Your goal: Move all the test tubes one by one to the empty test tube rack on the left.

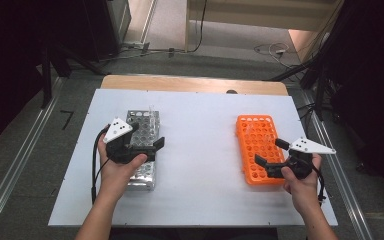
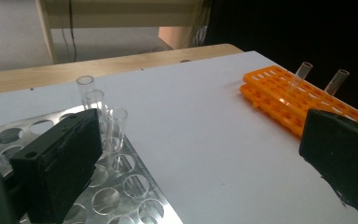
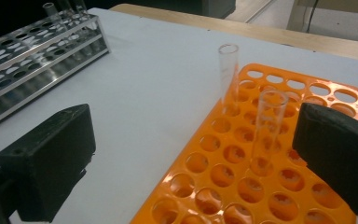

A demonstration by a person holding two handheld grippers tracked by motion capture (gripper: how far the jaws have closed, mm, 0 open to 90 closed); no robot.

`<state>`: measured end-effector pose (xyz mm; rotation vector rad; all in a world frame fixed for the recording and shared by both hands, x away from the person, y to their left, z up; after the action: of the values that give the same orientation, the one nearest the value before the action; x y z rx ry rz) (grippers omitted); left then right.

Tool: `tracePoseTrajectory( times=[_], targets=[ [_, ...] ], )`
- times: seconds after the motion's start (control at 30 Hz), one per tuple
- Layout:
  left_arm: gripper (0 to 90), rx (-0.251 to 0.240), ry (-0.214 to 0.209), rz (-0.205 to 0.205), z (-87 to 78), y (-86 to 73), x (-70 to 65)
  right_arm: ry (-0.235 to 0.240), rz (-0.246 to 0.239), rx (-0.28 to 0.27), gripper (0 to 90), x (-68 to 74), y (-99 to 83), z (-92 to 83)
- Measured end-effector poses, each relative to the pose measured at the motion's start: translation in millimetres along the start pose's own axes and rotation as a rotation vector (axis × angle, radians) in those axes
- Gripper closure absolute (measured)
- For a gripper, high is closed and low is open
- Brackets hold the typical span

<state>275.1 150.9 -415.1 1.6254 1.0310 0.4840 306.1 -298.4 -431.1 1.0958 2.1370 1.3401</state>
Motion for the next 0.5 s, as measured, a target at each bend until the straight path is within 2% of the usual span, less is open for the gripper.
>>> tracePoseTrajectory(
  times=[0.13,0.3,0.5],
  targets=[
    [0.0,-0.001,-0.02,-0.007,-2.7,-3.8,-5.5,-0.011,0.024,0.009,0.0,-12.8,3.5,8.6],
    [0.0,-0.014,-0.037,-0.007,-6.1,-6.2,-10.0,-0.05,0.021,0.029,2.5,-25.0,4.9,17.4],
    [0.0,-0.004,-0.041,-0.007,-6.9,-10.7,-11.5,-0.017,0.062,0.036,12.5,-35.7,-1.0,22.4]
  ],
)
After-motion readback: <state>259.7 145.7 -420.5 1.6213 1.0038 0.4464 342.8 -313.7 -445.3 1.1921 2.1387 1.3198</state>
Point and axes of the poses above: each handheld gripper's, and its own axes: z roughly forward along the jaws, y roughly out of its top, x roughly to its left, the point moved 1 cm from there along z, roughly forward along the jaws, and after that the axes turned 2 degrees about -y, right-handed, at the moved point
